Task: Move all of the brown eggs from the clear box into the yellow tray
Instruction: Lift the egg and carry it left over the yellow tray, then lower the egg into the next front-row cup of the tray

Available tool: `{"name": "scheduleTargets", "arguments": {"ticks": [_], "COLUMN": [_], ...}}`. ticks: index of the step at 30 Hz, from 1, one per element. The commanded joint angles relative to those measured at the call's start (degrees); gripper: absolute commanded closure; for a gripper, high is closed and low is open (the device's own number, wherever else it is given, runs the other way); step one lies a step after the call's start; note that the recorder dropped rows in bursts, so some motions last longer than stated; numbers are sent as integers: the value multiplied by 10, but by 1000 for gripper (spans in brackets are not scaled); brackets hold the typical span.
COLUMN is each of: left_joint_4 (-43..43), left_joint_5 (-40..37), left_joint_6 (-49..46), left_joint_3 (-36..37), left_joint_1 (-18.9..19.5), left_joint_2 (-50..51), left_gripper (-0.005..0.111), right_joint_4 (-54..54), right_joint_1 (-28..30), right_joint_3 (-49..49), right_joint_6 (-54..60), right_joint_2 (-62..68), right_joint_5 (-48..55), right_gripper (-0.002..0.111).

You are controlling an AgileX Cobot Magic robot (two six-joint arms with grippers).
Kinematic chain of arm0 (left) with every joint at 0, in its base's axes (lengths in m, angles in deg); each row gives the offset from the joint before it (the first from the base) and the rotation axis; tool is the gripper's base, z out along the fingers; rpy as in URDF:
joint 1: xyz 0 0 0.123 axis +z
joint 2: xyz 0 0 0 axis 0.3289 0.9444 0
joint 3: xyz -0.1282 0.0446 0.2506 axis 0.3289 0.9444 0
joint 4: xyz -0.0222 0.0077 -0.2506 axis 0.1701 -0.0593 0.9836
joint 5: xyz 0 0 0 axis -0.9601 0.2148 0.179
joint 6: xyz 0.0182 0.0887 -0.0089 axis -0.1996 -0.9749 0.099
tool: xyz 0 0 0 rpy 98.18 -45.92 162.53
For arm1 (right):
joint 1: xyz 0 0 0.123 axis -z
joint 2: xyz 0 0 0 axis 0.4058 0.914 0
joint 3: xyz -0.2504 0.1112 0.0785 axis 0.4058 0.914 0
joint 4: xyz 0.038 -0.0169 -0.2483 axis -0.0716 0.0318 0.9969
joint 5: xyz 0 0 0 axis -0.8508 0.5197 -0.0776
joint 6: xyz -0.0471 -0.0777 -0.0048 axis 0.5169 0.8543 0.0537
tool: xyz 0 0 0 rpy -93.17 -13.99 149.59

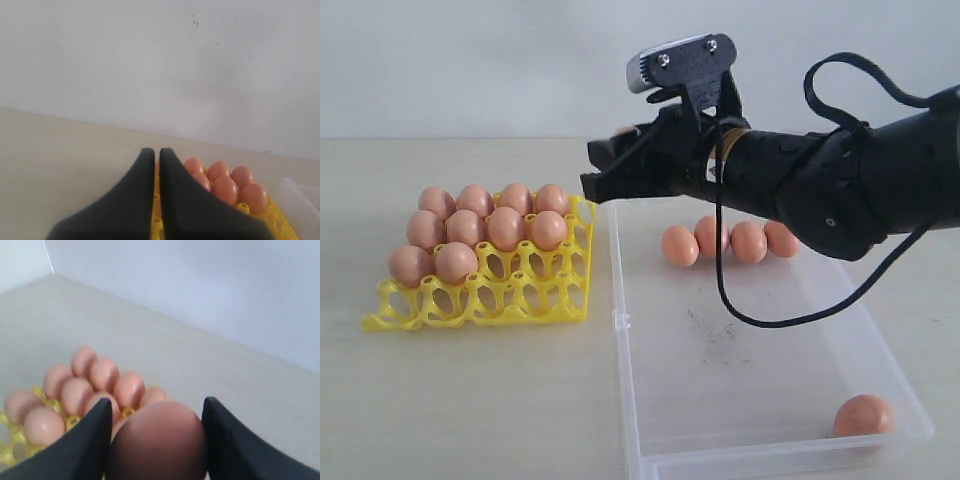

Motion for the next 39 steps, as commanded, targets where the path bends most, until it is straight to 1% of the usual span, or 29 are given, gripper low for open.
{"name": "scheduleTargets", "arguments": {"ticks": [1,3,5,8,10,14,16,21,28,32,35,39], "left_joint_4": [0,0,0,0,0,0,0,0,0,0,0,0], "left_joint_5": [3,3,3,3,3,3,3,3,3,3,3,3], "left_joint_6": [1,1,1,1,1,1,1,1,1,1,1,1], "left_joint_3": [-2,-2,-2,-2,-2,-2,-2,-2,-2,-2,-2,-2], "left_joint_1": [-3,-3,-3,-3,-3,-3,-3,-3,-3,-3,-3,-3], "left_joint_2": [2,2,2,2,2,2,2,2,2,2,2,2], "left_gripper": [103,103,103,103,103,103,103,103,103,103,103,103], "right_joint_4": [62,91,96,102,132,235,271,279,298,330,349,349], "right_joint_1": [2,2,2,2,2,2,2,2,2,2,2,2], "right_joint_3": [3,3,2,-14,-34,-93,-127,-187,-242,-272,-285,-287], "right_joint_6": [8,8,17,34,34,33,26,-8,-45,-68,-84,-87], "right_joint_2": [34,58,87,126,153,206,231,292,345,369,379,380], "right_joint_5": [-151,-220,-288,-326,-326,-326,-325,-325,-325,-314,-292,-286], "right_gripper": [109,109,109,109,109,109,109,109,109,109,109,109]}}
